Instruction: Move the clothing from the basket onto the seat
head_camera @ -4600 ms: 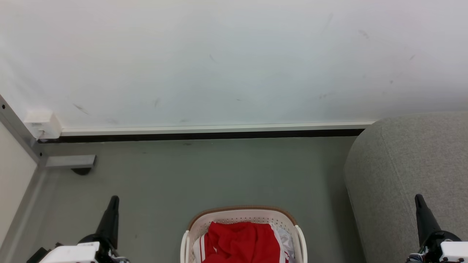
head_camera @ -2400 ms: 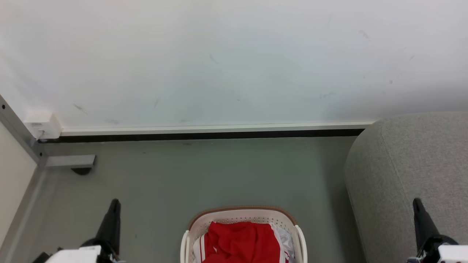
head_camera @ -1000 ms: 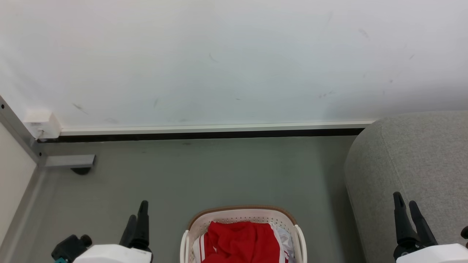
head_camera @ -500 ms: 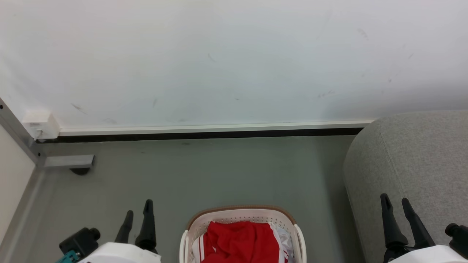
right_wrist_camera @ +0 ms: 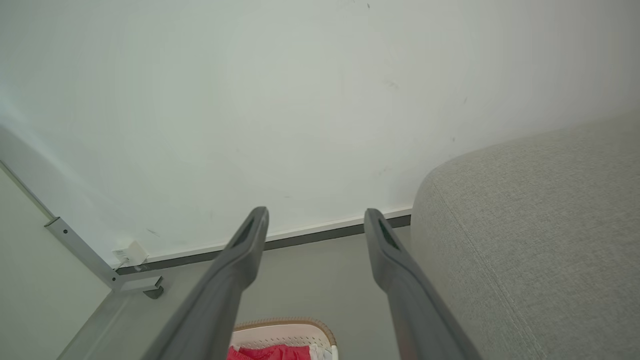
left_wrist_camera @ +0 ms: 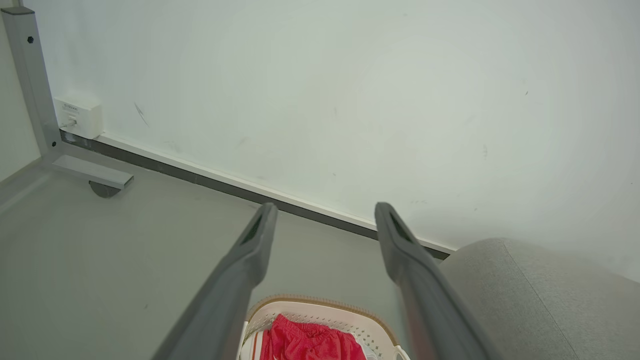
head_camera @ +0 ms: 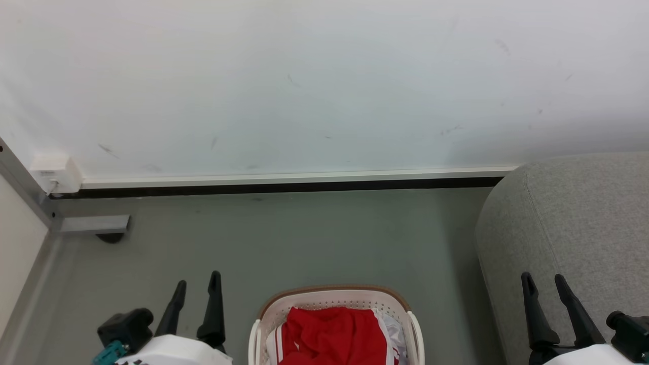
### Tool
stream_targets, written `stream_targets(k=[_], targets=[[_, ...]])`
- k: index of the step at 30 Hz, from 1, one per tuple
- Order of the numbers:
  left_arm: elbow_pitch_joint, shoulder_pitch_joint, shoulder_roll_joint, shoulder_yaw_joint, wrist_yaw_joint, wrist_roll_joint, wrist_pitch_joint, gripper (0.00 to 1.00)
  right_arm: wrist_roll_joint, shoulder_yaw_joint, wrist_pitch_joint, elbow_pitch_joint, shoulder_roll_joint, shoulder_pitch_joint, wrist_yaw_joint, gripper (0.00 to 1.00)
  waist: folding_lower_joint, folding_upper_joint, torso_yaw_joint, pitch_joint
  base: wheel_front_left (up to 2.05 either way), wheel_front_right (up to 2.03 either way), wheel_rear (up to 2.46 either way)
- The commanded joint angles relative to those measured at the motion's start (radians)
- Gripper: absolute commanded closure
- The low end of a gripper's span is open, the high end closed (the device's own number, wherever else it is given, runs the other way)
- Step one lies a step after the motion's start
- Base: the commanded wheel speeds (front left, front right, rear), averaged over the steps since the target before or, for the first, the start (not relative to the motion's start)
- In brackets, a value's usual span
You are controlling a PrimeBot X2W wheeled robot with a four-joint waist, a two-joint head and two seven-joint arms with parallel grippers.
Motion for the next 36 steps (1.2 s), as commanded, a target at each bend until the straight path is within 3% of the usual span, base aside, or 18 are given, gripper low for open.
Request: stream_targets(k=[1, 21, 36], targets=[[-0.015, -0.003, 0.016, -0.006, 0.004, 0.038, -0.011, 0.0, -0.032, 0.001, -0.011, -0.002, -0.007, -0.001, -0.001, 0.0, 0.0, 0.0, 0.0, 0.0, 0.0, 0.0, 0.0], [-0.005, 0.016, 0.041, -0.036, 0.025, 0.215, -0.058, 0.0, -0.176, -0.009, -0.058, 0.016, 0.0, 0.011, -0.002, 0.0, 0.0, 0.0, -0.008, 0.004, 0.0, 0.0, 0.0], [0.02, 0.031, 0.018, -0.026, -0.003, 0.322, -0.091, 0.0, -0.216, -0.002, -0.089, 0.061, 0.003, 0.018, -0.002, 0.0, 0.0, 0.0, -0.003, 0.006, 0.0, 0.0, 0.0]])
